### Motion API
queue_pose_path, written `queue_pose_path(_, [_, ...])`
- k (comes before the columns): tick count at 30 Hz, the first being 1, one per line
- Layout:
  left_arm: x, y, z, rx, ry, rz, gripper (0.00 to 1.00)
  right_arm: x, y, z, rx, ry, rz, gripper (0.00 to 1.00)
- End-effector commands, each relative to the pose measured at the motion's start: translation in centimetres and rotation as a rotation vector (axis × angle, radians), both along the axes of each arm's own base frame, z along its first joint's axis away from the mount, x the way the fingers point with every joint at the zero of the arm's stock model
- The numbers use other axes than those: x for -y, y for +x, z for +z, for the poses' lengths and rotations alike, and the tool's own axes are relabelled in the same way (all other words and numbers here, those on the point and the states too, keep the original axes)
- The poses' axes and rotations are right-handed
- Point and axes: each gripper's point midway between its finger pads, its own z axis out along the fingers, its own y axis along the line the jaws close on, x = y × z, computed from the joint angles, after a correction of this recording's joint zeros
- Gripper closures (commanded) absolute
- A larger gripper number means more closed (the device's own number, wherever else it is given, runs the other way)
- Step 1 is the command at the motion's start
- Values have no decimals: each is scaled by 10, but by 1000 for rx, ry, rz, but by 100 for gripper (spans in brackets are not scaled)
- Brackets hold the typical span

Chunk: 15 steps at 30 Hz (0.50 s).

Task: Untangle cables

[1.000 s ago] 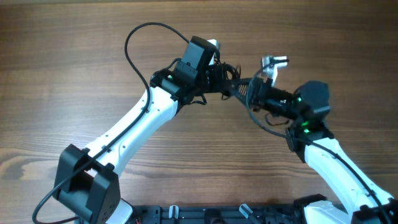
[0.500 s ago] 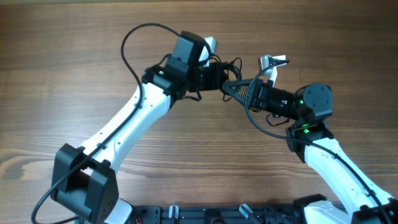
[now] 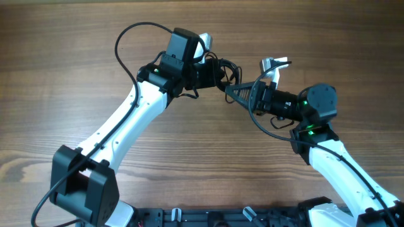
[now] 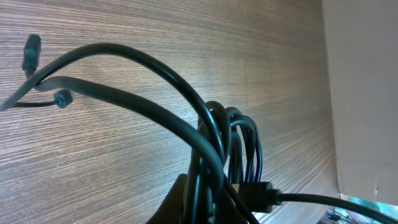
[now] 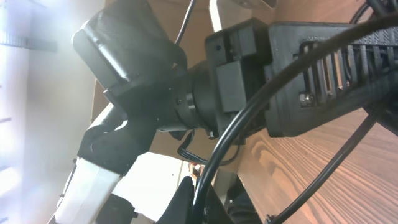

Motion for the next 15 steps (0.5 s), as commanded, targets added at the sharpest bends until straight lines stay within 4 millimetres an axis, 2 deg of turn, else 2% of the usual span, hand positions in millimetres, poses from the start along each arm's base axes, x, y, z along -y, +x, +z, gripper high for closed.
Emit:
queue_pose_path(1, [9, -6, 21, 7, -82, -52, 96, -2, -2, 2, -1, 0, 23, 96])
queue_pose_path(5, [12, -9, 23, 0, -98, -68, 96, -1, 2, -1, -13, -3, 0, 96])
queue_pose_path(11, [17, -15, 26, -17, -131, -104, 96, 0, 8, -22, -65, -57, -37, 96])
queue_pose_path(15, [17, -15, 26, -17, -130, -104, 96, 1, 9, -15, -28, -44, -43, 96])
